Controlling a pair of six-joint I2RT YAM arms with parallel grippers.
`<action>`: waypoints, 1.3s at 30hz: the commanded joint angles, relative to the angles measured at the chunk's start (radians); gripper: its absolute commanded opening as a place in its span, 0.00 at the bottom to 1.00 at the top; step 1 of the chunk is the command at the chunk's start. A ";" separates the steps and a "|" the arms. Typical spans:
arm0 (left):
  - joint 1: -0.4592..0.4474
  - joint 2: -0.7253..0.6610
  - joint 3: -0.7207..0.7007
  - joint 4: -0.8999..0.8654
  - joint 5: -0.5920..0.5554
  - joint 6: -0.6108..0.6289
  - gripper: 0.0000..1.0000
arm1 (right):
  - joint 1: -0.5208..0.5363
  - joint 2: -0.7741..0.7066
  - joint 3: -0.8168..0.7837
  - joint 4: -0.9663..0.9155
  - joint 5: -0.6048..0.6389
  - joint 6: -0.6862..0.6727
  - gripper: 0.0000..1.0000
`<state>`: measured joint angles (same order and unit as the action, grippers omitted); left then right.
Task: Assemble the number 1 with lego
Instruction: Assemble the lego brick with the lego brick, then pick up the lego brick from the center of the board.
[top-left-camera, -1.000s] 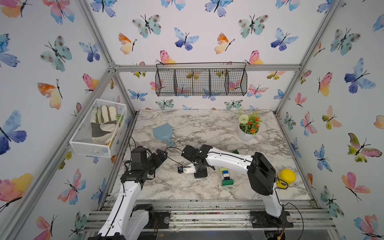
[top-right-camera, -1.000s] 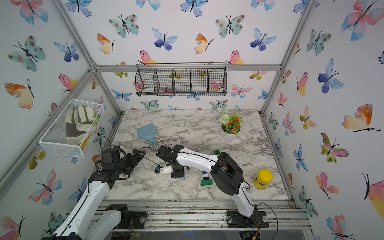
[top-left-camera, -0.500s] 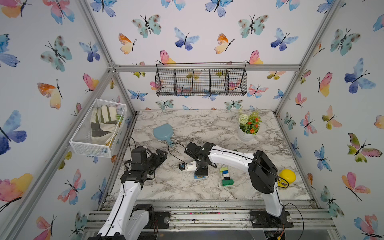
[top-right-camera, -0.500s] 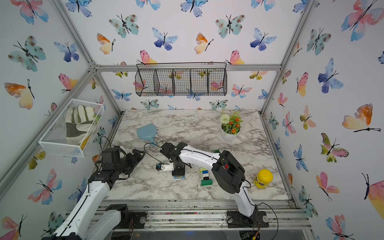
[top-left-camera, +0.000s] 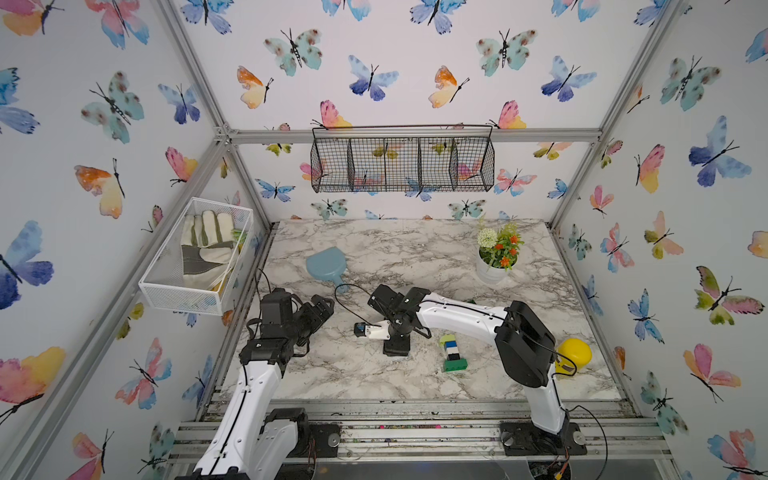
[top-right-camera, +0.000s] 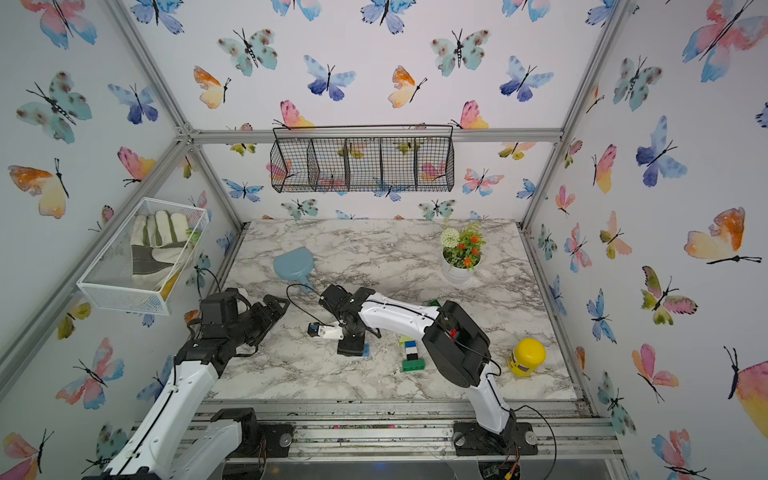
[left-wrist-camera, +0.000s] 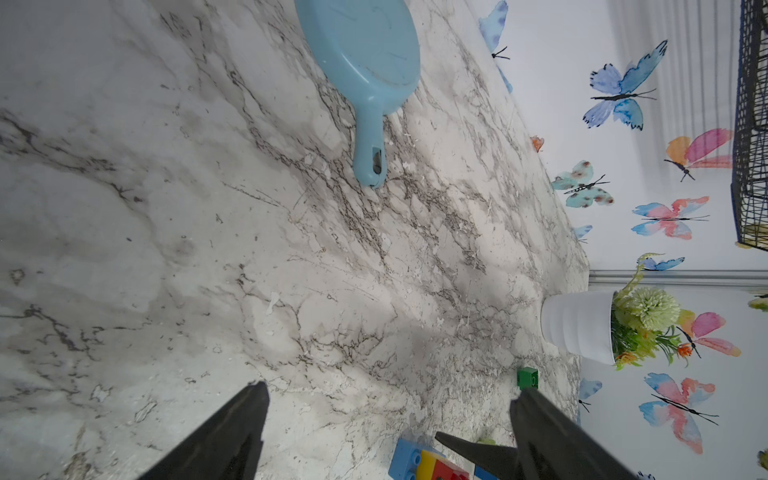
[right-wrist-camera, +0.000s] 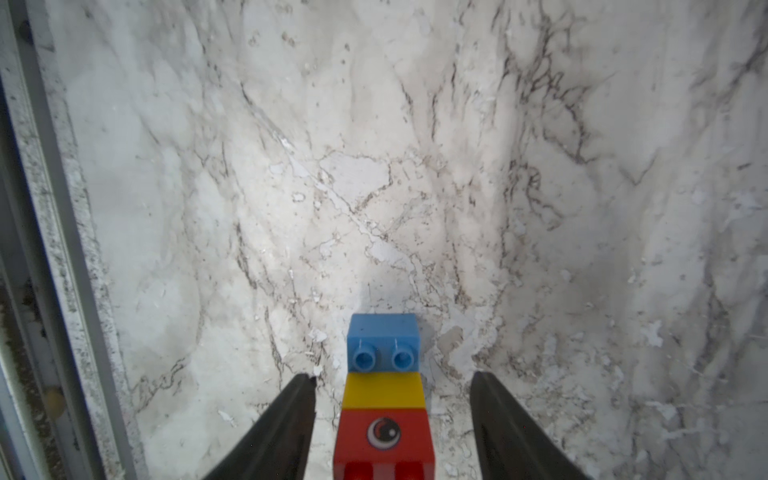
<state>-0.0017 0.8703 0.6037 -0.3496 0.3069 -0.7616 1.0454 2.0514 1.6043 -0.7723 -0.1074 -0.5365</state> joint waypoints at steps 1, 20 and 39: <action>0.005 -0.012 0.025 -0.020 -0.022 0.025 0.96 | -0.017 -0.099 -0.019 0.048 -0.053 0.050 0.70; -0.003 0.021 0.008 0.079 0.105 0.042 0.93 | -0.507 -0.359 -0.407 0.211 0.307 0.593 0.71; -0.009 0.074 0.026 0.104 0.131 0.076 0.93 | -0.599 -0.098 -0.307 0.108 0.271 0.514 0.64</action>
<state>-0.0071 0.9367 0.6117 -0.2649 0.4129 -0.7109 0.4603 1.9293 1.2976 -0.6300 0.2359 -0.0208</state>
